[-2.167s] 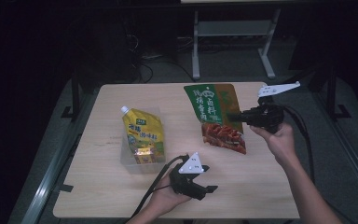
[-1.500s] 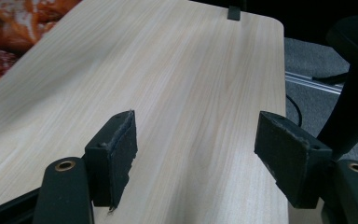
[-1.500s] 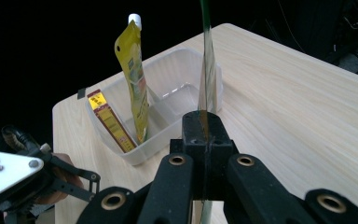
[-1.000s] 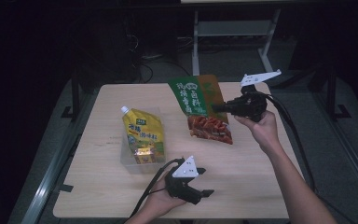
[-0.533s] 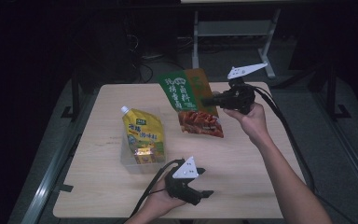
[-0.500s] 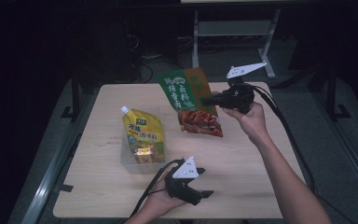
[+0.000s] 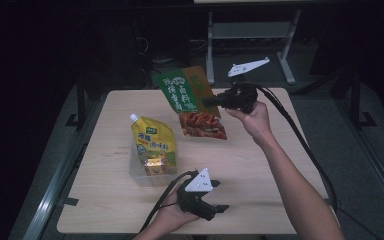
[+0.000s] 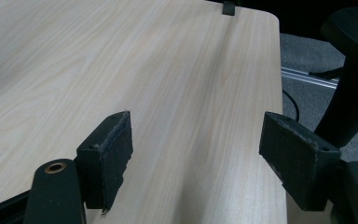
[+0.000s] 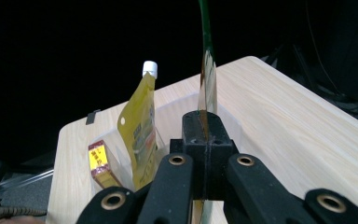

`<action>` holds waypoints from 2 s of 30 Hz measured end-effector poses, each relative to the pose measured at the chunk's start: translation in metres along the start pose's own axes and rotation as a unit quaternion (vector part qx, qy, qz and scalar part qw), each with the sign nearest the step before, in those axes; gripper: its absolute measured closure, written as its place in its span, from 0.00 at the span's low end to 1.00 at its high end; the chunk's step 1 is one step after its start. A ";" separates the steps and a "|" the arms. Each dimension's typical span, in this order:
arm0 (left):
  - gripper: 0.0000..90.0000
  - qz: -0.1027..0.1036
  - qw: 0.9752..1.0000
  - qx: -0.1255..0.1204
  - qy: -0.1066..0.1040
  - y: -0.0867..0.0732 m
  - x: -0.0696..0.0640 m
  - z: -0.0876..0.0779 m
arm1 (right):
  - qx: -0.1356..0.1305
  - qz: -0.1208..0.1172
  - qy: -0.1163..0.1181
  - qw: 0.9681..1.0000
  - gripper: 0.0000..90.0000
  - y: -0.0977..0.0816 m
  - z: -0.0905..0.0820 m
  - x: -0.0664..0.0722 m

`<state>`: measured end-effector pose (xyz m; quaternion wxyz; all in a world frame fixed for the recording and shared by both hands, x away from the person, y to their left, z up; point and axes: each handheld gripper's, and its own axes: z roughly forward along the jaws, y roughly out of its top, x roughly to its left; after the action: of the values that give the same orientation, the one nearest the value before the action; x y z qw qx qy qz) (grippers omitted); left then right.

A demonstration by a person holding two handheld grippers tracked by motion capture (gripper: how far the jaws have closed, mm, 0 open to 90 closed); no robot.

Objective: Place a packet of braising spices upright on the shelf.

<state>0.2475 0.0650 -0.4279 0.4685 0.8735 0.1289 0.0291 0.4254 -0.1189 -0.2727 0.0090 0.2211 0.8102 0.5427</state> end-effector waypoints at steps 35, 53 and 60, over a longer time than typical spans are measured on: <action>0.28 0.005 1.000 -0.004 -0.006 -0.002 -0.001 -0.003 | -0.009 -0.015 0.077 0.997 1.00 0.035 0.103 0.001; 0.28 0.011 1.000 0.001 -0.010 -0.004 -0.003 -0.003 | -0.005 0.007 0.086 0.996 1.00 0.026 0.149 -0.009; 0.28 0.006 1.000 0.001 -0.012 -0.004 -0.004 -0.003 | 0.018 0.015 0.083 0.996 1.00 0.014 0.164 -0.014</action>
<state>0.2426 0.0689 -0.4297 0.4688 0.8752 0.1179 0.0219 0.4844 0.0238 -0.3304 -0.0704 0.1877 0.8146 0.5442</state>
